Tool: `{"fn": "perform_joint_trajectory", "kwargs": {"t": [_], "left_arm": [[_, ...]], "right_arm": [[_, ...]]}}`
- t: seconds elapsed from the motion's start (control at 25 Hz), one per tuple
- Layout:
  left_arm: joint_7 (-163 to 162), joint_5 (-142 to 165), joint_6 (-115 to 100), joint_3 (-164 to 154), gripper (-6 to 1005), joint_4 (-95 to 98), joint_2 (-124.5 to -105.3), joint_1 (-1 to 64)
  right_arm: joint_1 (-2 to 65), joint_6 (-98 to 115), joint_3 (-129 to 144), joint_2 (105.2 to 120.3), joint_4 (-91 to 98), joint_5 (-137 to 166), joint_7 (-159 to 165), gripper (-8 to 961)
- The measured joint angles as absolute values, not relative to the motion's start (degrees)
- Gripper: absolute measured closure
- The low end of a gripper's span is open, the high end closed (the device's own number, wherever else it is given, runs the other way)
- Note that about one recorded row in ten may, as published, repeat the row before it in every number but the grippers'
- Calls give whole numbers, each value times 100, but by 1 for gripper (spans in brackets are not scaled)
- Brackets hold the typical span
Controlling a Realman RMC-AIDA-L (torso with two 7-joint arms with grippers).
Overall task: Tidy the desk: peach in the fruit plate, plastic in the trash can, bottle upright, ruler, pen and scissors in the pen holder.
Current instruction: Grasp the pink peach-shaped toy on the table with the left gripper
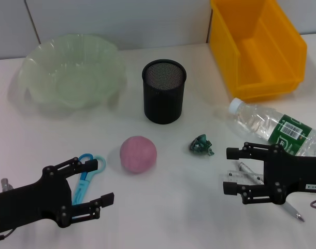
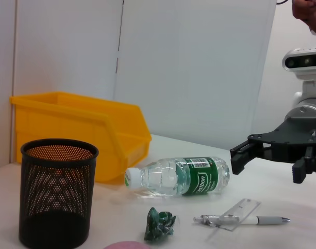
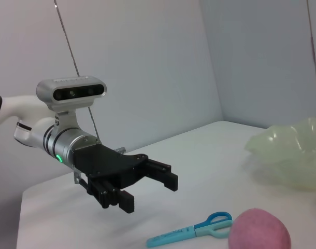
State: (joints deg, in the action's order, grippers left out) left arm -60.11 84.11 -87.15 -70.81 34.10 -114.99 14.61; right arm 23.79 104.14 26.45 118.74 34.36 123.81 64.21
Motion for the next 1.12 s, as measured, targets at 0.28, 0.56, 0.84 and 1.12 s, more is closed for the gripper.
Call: {"fn": "perform_joint_trajectory", "kwargs": {"t": [0.28, 0.56, 0.84, 1.12], "left_arm": [[-6022, 8412, -8708, -7092, 172, 3410, -11524, 1446], [-5489, 8380, -8131, -6889, 187, 3442, -11837, 1624], [-5395, 8367, -7505, -7011, 203, 3152, -11860, 2165], [-5418, 8339, -6873, -7542, 218, 3052, -11897, 2600]], "right_arm": [[2382, 10474, 2645, 11874, 3430, 12381, 6417, 130], [2338, 10481, 2645, 11878, 3419, 12381, 6390, 133], [2282, 10492, 2645, 11884, 3419, 12384, 6387, 136], [2274, 10495, 2672, 11893, 3411, 12383, 6387, 139]]}}
